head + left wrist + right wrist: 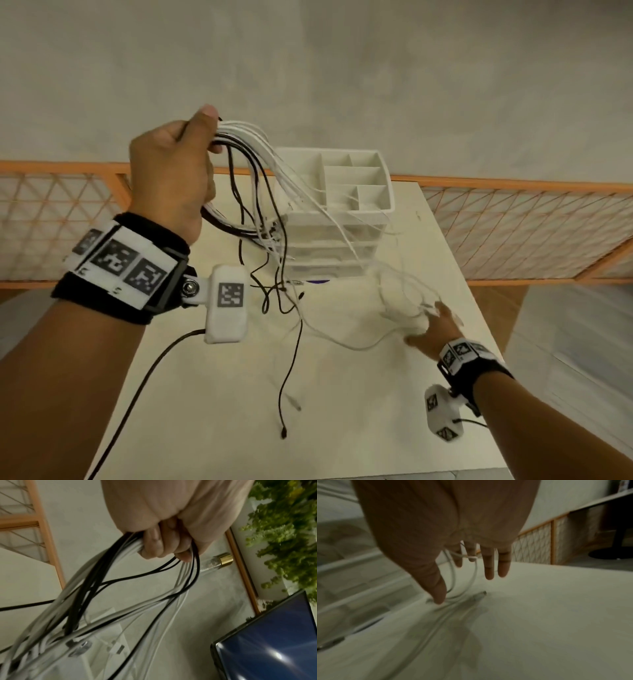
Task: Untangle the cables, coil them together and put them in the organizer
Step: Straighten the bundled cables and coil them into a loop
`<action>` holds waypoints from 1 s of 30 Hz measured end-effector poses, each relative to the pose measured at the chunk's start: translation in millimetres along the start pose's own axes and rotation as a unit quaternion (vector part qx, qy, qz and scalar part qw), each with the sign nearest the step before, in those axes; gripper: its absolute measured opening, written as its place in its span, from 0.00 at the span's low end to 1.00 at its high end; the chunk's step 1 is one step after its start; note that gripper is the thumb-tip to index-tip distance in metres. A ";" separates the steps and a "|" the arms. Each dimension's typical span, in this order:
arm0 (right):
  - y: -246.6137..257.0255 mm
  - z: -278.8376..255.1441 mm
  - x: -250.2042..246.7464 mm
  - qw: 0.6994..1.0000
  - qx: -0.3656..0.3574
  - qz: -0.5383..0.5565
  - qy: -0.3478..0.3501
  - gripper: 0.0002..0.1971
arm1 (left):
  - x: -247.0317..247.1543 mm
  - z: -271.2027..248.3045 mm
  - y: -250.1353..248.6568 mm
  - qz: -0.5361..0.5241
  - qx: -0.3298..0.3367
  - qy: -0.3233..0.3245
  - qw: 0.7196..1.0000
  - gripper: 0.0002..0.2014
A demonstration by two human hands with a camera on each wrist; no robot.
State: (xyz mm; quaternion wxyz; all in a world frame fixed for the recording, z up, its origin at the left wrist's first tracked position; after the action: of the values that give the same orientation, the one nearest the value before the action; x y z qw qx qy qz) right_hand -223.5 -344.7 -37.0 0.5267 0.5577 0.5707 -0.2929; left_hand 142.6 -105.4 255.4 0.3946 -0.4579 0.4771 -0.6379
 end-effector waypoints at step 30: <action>266.1 -131.7 -179.1 0.879 -0.369 0.240 -0.183 0.06 | 69.9 -82.1 12.0 0.329 0.174 0.281 0.885 0.20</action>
State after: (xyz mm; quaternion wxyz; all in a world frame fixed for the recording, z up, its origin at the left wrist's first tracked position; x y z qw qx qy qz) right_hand -39.8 -227.2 232.5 0.8434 0.3795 0.3795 -0.0230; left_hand 45.7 -153.7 247.9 0.5045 -0.0001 0.5724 -0.6464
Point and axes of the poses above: each hand's wrist, its own z-axis towards the middle knuckle, its own x-axis out of the palm, y = z × x, the point moved 8 cm from there along z, towards the middle knuckle, and after that the axes turned 11 degrees about -y, right-handed, at the moved point
